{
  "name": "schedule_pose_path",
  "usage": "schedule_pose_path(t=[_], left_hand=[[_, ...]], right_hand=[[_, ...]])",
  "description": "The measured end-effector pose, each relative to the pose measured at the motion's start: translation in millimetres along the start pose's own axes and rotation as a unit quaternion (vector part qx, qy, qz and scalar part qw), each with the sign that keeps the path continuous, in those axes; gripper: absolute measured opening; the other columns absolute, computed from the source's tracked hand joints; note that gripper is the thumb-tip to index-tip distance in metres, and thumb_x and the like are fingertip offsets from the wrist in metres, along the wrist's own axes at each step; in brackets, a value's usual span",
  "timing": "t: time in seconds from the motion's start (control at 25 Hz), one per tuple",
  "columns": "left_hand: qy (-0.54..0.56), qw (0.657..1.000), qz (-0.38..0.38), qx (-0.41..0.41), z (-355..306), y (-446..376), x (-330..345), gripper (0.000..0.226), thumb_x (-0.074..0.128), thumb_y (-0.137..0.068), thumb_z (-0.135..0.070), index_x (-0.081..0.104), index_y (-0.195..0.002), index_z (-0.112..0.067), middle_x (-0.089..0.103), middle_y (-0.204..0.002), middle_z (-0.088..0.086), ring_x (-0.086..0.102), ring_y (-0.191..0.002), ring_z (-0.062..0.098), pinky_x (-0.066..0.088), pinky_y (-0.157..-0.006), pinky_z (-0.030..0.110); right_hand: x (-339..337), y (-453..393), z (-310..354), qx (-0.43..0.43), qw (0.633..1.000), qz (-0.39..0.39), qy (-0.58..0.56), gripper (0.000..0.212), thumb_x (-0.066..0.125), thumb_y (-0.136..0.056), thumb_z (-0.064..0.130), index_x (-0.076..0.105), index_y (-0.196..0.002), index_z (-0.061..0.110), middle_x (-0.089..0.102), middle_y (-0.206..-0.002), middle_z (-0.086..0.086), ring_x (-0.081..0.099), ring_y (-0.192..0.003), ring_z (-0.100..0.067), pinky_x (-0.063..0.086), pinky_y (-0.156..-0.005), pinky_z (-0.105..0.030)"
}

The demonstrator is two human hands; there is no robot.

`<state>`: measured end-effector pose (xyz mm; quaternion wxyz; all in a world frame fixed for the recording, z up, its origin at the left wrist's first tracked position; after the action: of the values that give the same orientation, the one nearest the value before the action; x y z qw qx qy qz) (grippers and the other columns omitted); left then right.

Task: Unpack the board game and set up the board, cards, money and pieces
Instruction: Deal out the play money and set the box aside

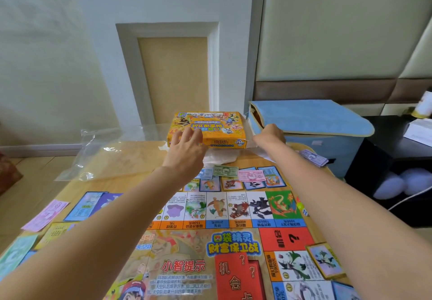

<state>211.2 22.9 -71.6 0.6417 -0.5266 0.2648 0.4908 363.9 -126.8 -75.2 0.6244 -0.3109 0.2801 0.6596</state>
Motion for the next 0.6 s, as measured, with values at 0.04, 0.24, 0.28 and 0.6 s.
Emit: schedule_pose_path(t=[0.04, 0.24, 0.28, 0.6], left_hand=[[0.005, 1.000, 0.011, -0.004, 1, 2, -1, 0.024, 0.079, -0.066, -0.018, 0.072, -0.089, -0.013, 0.058, -0.104, 0.009, 0.051, -0.101, 0.032, 0.040, -0.088, 0.043], [0.080, 0.995, 0.052, -0.013, 6, 3, -6, 0.024, 0.051, -0.091, -0.021, 0.060, -0.114, -0.019, 0.042, -0.125, 0.003, 0.036, -0.117, 0.024, 0.027, -0.098, 0.034], [0.082, 0.995, 0.055, -0.011, 6, 4, -5, 0.026, 0.050, -0.091, -0.018, 0.059, -0.116, -0.019, 0.042, -0.126, 0.003, 0.036, -0.118, 0.024, 0.028, -0.097, 0.034], [0.183, 0.976, 0.100, -0.066, 7, 4, 1, 0.030, 0.047, -0.092, -0.015, 0.054, -0.121, -0.014, 0.049, -0.132, 0.001, 0.045, -0.121, 0.023, 0.034, -0.098, 0.034]], right_hand=[[-2, 1, 0, -0.001, 1.000, -0.004, 0.002, 0.027, 0.054, -0.089, 0.010, 0.053, -0.114, 0.001, 0.058, -0.119, -0.016, 0.057, -0.108, -0.033, 0.043, -0.073, -0.032], [-10, 8, -4, -0.006, 1.000, 0.009, 0.006, 0.026, 0.053, -0.087, 0.010, 0.056, -0.112, 0.002, 0.062, -0.112, -0.016, 0.062, -0.097, -0.032, 0.049, -0.072, -0.033], [-11, 10, -5, -0.008, 1.000, 0.007, 0.012, 0.026, 0.053, -0.088, 0.010, 0.056, -0.112, 0.002, 0.063, -0.111, -0.016, 0.062, -0.093, -0.031, 0.048, -0.069, -0.031], [-38, 16, -3, 0.052, 0.939, -0.019, -0.340, 0.013, 0.037, -0.094, -0.005, 0.049, -0.098, -0.002, 0.061, -0.075, -0.018, 0.054, -0.036, -0.013, 0.044, -0.037, -0.018]])
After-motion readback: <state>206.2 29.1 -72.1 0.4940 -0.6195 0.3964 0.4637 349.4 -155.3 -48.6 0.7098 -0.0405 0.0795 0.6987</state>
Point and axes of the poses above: each hand's wrist, its own y-axis away from the middle knuckle, its own x-axis out of the palm, z = x × y, the point moved 2 cm from there along -y, towards the middle knuckle
